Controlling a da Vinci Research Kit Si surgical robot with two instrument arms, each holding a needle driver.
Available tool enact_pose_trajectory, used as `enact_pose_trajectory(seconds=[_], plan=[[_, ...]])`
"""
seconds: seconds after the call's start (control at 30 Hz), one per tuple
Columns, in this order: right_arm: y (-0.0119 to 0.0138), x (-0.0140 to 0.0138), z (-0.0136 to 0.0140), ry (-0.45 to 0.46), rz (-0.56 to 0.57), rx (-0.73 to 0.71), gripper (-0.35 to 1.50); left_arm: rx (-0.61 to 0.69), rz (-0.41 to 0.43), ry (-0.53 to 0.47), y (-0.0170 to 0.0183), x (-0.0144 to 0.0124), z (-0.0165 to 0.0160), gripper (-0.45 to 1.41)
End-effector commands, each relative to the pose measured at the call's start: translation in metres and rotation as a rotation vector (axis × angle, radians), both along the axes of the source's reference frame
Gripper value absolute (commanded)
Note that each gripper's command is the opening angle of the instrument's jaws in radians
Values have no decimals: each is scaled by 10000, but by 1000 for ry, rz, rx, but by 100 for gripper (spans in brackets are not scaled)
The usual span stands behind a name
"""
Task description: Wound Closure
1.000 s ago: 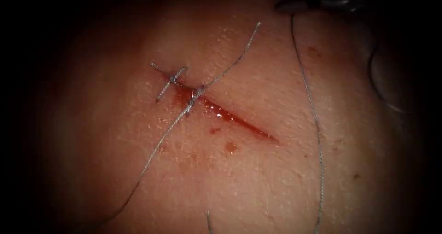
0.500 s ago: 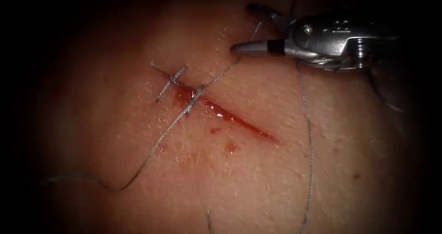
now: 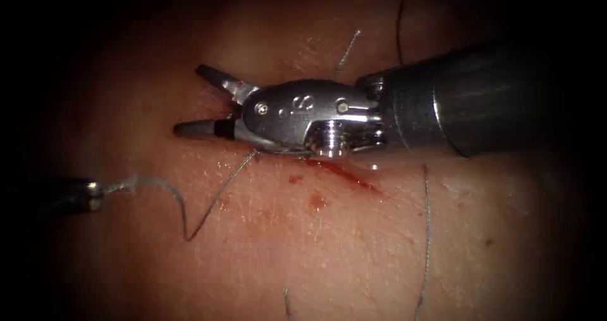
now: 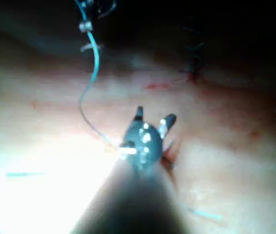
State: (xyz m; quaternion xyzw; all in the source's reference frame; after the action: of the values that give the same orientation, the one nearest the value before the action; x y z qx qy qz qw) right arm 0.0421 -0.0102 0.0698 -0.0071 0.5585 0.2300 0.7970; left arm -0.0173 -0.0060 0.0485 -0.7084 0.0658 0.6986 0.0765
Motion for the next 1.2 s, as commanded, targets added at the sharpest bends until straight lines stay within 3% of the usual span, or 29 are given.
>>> enact_pose_trajectory(seconds=[0.03, 0.27, 0.7, 1.2], plan=[[-14, 9, 3, 7, -11, 1, 98, 3, 2, -1, 0, -7, 9, -45], [-45, 19, 8, 41, -56, -27, 72, 3, 5, 1, 24, -21, 27, -45], [-59, 19, -10, 168, -98, -48, 71, -1, 27, 34, 73, -33, 73, -45], [-48, -23, -34, 265, -124, -40, 69, 1, 64, 67, 76, -38, 126, -45]])
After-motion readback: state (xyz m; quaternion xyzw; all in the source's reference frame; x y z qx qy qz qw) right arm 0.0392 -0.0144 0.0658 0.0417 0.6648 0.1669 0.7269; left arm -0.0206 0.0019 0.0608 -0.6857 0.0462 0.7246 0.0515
